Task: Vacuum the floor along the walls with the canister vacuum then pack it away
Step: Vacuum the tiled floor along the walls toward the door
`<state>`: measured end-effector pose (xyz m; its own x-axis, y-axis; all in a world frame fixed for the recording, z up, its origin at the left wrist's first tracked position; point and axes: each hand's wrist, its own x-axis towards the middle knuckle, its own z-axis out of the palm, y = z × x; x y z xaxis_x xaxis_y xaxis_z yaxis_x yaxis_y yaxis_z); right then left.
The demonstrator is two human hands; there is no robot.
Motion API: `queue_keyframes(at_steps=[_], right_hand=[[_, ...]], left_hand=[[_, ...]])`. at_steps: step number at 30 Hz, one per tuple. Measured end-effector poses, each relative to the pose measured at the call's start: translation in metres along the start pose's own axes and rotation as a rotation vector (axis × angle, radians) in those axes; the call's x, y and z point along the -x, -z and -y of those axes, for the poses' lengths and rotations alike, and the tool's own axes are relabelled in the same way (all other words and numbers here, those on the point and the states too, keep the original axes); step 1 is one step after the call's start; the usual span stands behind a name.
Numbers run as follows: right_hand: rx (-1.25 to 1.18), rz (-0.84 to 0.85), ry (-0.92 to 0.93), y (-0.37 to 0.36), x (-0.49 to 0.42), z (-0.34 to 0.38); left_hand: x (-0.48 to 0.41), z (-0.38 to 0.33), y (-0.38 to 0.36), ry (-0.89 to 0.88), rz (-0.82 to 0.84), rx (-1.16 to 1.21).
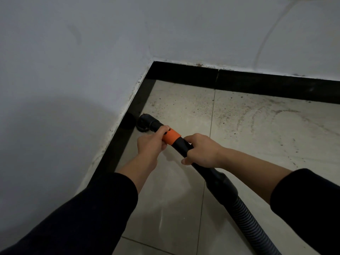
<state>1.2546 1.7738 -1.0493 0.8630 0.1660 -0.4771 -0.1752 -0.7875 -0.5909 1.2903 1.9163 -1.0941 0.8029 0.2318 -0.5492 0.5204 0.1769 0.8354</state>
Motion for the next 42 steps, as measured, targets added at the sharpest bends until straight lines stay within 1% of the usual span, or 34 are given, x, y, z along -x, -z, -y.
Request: queue_keyframes(at_steps=[17,24,29,42], right_hand=[[0.093,-0.129,0.029,-0.008,-0.012,0.006],[0.094,-0.148,0.031,-0.005,-0.014,0.008],[0.115,-0.16,0.01,-0.001,-0.009,0.003],[0.115,-0.173,-0.036,0.009,0.014,-0.021]], left_hand=[[-0.024,-0.005,0.0,-0.026,0.051,0.0],[-0.029,-0.008,-0.007,-0.039,0.044,0.01],[-0.031,-0.005,-0.016,-0.013,0.089,-0.004],[-0.006,0.002,-0.042,0.003,0.117,-0.039]])
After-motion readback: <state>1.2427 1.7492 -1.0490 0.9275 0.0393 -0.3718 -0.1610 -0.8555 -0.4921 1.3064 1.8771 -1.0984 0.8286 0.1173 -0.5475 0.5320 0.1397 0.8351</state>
